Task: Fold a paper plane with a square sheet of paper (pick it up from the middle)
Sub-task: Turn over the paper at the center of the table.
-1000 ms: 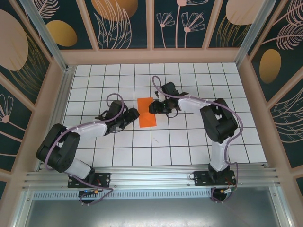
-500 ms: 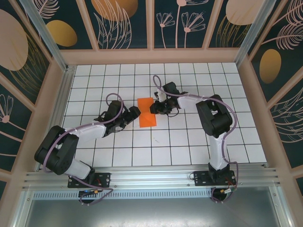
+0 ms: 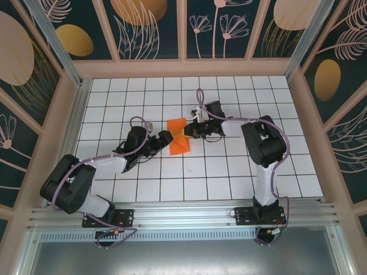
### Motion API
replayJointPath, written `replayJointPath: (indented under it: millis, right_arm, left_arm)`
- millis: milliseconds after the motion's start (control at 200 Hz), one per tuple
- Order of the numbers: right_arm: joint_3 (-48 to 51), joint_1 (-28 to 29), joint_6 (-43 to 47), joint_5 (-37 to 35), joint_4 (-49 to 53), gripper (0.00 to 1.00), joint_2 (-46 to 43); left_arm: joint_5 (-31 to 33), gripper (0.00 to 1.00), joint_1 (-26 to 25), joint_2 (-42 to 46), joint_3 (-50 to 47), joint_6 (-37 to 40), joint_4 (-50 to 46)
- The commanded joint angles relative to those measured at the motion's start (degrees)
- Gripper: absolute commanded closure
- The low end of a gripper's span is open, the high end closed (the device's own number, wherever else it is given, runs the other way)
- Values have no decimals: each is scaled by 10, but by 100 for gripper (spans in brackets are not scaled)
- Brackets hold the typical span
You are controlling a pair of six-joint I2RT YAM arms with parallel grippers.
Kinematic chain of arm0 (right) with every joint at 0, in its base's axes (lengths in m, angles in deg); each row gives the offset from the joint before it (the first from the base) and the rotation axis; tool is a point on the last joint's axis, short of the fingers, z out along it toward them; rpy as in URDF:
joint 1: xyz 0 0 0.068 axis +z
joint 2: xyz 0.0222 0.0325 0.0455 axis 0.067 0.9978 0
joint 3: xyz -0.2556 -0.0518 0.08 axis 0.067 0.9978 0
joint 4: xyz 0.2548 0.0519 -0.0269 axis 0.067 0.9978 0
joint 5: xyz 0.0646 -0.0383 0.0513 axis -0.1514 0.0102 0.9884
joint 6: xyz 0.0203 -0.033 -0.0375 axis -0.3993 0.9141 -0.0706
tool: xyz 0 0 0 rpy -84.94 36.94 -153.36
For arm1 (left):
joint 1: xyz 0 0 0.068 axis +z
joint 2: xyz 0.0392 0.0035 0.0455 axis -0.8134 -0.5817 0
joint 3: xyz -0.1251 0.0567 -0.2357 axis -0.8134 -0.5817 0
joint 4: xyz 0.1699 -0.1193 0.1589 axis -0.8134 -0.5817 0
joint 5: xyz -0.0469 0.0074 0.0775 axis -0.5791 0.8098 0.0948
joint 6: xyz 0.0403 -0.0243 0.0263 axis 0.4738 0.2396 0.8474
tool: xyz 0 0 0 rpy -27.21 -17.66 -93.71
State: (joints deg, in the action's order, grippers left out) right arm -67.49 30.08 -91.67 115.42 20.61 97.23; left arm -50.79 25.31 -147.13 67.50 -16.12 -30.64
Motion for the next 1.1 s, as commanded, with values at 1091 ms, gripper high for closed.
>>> replayJointPath:
  millis: [1091]
  right_arm:
    - [73, 10, -240, 80, -222, 98, -104]
  left_arm:
    - [-48, 52, 4, -40, -22, -96, 255]
